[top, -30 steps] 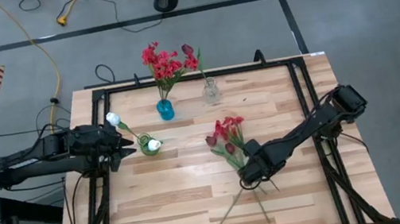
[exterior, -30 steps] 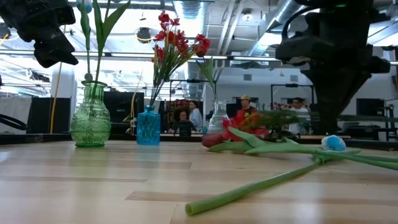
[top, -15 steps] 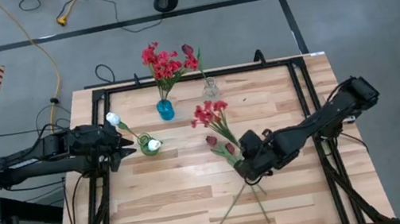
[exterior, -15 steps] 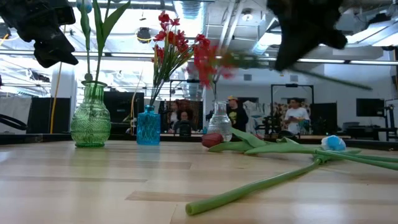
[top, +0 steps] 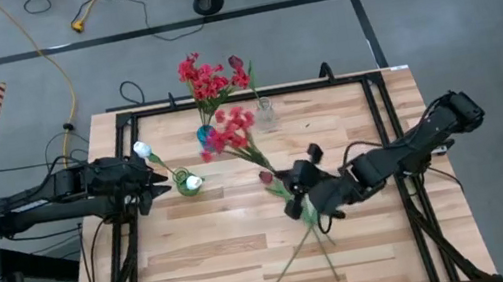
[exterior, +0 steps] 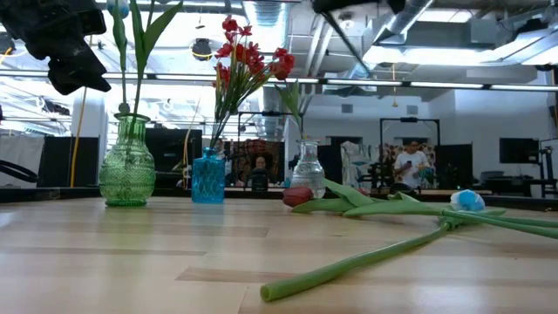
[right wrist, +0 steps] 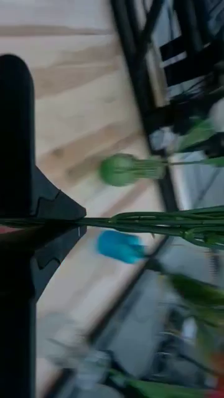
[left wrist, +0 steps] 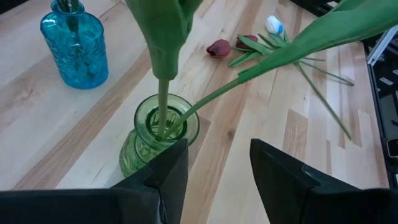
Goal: Sort flowers into vase by color
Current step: Put the red flowers into the blue vase
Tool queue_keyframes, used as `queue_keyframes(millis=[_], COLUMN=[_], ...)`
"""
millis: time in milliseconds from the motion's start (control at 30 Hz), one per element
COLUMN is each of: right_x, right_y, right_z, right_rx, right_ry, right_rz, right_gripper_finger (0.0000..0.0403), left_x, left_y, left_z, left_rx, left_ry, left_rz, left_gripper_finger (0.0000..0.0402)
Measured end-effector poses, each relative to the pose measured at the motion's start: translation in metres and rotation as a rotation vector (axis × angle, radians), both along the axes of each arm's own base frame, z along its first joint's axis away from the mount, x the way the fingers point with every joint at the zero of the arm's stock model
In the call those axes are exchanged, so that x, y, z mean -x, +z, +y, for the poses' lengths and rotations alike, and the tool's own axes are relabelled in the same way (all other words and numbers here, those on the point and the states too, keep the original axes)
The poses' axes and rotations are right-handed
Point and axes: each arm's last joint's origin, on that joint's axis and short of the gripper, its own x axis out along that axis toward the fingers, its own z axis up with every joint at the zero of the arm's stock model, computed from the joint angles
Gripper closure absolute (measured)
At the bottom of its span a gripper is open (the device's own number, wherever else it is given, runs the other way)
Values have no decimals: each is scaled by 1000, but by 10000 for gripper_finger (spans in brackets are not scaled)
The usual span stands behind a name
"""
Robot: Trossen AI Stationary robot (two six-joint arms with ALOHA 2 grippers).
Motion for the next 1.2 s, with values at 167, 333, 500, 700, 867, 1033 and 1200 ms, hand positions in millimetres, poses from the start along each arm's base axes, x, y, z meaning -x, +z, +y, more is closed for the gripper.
queue_keyframes(millis=[167,333,500,700,867,1033,1200], right_x=[-16,-29,-32,-29,-34,-64,-94], right_y=[19,31,31,23,15,-13,-29], right_z=[-22,-47,-75,-106,-119,-124,-138], right_rx=[115,181,277,321,351,454,510], right_ry=[19,168,240,305,315,346,308], right_rz=[-95,-226,-378,-498,-587,-609,-635], right_gripper_finger=[364,364,364,364,364,364,364], left_x=[0,0,0,0,0,0,0], left_y=[0,0,0,0,0,0,0], left_z=[0,0,0,0,0,0,0], left_rx=[0,-6,-6,-7,-8,-8,-12], left_ry=[0,-4,-4,-3,-2,-1,-4], left_rz=[0,1,1,1,1,1,1], left_gripper_finger=[242,242,242,242,242,242,242])
